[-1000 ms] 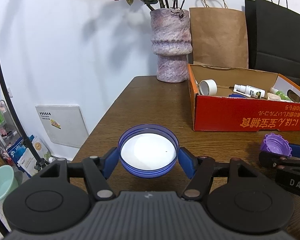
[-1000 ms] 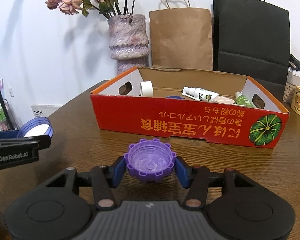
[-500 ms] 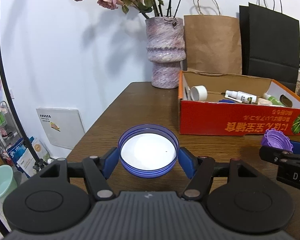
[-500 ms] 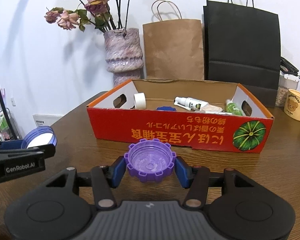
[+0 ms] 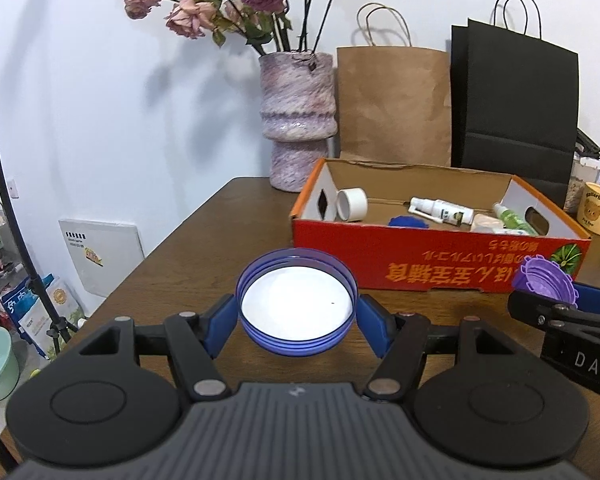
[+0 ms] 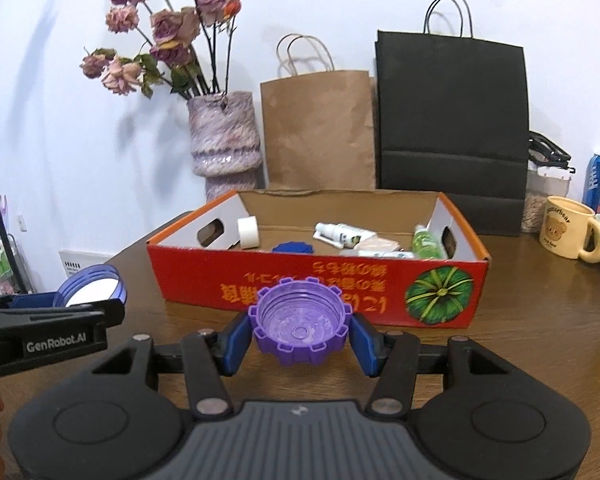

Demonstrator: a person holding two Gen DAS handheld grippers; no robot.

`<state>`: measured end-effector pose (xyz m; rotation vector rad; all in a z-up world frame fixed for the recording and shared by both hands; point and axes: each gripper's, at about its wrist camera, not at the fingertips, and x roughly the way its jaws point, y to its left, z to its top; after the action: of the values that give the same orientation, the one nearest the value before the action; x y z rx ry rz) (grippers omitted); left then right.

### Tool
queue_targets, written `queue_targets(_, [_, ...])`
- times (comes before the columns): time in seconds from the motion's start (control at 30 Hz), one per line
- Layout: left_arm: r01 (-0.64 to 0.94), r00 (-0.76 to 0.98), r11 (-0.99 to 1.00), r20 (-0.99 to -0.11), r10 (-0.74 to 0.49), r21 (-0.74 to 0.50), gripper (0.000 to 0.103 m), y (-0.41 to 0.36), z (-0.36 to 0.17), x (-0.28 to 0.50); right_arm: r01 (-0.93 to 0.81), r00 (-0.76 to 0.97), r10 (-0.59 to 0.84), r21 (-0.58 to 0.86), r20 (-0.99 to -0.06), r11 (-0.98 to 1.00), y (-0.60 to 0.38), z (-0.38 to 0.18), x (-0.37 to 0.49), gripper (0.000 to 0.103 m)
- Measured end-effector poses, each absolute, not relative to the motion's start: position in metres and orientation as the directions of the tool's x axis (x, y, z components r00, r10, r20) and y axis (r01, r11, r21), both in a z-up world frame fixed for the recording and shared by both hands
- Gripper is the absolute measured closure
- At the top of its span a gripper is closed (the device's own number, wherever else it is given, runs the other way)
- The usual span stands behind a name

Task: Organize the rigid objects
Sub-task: 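Carry the blue jar and purple cap over the red box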

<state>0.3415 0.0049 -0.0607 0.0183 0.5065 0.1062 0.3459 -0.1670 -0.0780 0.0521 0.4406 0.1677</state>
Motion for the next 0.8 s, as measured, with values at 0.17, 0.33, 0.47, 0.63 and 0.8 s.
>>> queue_targets(0.17, [-0.092, 0.875, 0.995, -0.472, 0.104, 0.047, 0.036, -0.011, -0.058, 0.344, -0.144, 0.905, 0.169, 0.093, -0.39, 0.985, -0.181, -0.073, 0.347, 0.05])
queue_targets(0.33, [-0.101, 0.883, 0.994, -0.456, 0.11, 0.044, 0.036, -0.022, -0.053, 0.35, -0.15, 0.92, 0.177, 0.104, -0.35, 0.983, -0.19, -0.069, 0.35, 0.05])
queue_targets(0.47, [-0.108, 0.89, 0.993, -0.441, 0.114, 0.038, 0.036, -0.027, -0.048, 0.356, -0.15, 0.93, 0.172, 0.093, -0.324, 0.984, -0.192, -0.066, 0.353, 0.05])
queue_targets(0.63, [-0.12, 0.899, 0.992, -0.421, 0.121, 0.028, 0.036, -0.031, -0.041, 0.366, -0.142, 0.944, 0.162, 0.088, -0.287, 0.986, -0.195, -0.06, 0.356, 0.05])
queue_targets(0.8, [-0.129, 0.909, 0.992, -0.398, 0.121, 0.007, 0.036, -0.034, -0.033, 0.378, -0.135, 0.95, 0.154, 0.085, -0.272, 0.987, -0.199, -0.057, 0.367, 0.05])
